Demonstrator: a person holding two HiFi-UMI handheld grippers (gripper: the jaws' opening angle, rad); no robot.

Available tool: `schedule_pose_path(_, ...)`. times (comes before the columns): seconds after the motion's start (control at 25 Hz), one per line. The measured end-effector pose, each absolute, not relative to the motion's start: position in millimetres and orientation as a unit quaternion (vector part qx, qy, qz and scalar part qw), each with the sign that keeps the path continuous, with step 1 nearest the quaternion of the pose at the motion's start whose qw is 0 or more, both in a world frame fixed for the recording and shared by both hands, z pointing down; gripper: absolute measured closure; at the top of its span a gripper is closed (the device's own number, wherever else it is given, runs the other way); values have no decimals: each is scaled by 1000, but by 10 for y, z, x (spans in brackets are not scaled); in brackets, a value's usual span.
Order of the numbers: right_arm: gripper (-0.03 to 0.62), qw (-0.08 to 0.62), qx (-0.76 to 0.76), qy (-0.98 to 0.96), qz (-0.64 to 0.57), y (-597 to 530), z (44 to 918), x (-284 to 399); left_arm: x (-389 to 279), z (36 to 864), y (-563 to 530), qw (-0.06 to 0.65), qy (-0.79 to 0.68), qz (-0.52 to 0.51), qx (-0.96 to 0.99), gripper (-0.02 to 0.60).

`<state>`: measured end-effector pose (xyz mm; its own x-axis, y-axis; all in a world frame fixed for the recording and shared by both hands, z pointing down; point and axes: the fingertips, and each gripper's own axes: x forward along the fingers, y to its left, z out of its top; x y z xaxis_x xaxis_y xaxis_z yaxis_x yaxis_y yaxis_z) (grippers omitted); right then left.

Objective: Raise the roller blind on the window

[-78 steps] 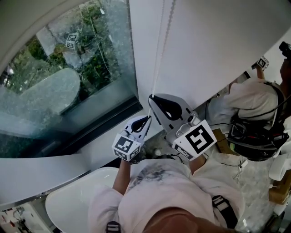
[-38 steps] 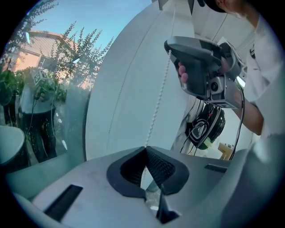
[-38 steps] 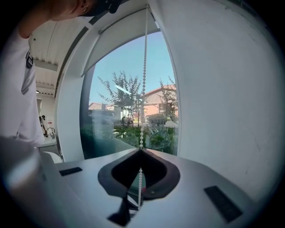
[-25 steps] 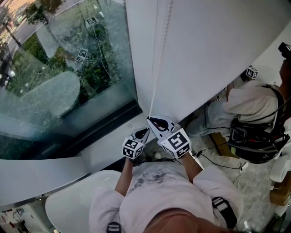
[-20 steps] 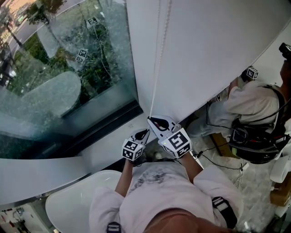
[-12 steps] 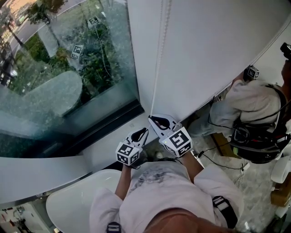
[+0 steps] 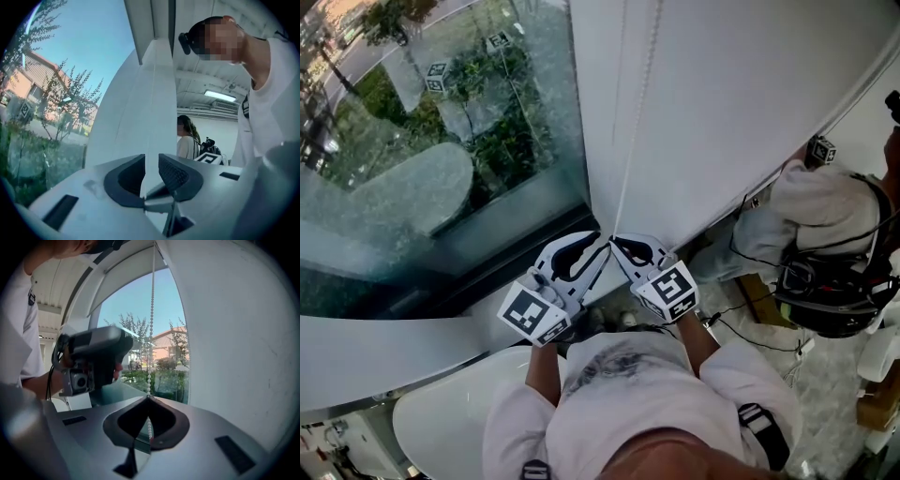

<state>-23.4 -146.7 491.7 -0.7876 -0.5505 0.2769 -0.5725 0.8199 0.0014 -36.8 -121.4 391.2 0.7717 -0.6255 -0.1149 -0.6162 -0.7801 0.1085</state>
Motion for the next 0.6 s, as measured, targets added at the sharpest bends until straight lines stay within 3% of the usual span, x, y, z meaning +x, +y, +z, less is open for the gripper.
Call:
schedule_pose_path(0.4,533,133,293,-946,39,-1445,4878,-232,-55,3159,-1511,-36,-316,-73,945,506)
schedule_pose_path(0.48,533,133,293,-946,39,-1434,4870,-237,-29,3168,-1555,-33,-327,-69,942,565)
schedule_pose_path(0.6,533,134,293,-946,41,-1444,4858,-234,-30,3179,-1589,-27,-339,-68,938,574)
